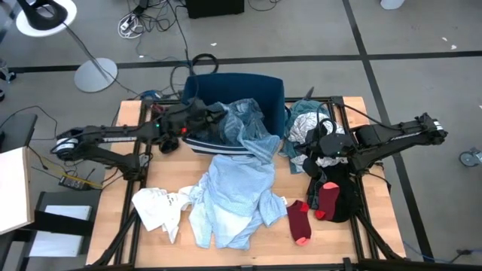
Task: Sort clothes
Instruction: Put the blue shirt into the bin, then put the top black underwear into the bin
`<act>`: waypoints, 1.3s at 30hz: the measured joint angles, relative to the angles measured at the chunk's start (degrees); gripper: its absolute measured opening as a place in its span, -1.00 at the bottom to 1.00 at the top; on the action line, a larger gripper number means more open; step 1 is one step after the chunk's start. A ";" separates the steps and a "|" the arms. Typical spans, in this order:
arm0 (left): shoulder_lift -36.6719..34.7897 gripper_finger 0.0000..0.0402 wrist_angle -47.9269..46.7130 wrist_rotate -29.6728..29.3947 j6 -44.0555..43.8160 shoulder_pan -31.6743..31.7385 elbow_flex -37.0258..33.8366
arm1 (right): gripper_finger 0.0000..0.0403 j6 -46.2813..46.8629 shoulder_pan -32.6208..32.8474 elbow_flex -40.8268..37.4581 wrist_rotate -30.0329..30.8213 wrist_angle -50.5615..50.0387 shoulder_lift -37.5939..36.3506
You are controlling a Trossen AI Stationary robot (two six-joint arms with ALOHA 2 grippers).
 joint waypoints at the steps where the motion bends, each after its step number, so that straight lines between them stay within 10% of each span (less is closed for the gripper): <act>1: 0.79 -0.83 0.78 1.99 -0.84 0.47 0.00 | -0.98 0.24 0.00 0.00 -0.02 -0.02 -0.02; 10: 0.41 -0.44 4.04 13.21 -6.37 2.94 0.02 | -0.98 0.33 -0.01 0.00 -0.02 -0.10 -0.02; 26: -16.29 -0.41 -13.86 14.20 -1.56 0.37 0.04 | -0.98 1.85 0.04 0.00 -2.59 -3.64 -0.18; 39: -35.33 -0.42 -40.89 -2.10 -2.54 -16.35 0.07 | -0.98 10.01 3.83 0.00 -3.87 -6.20 1.16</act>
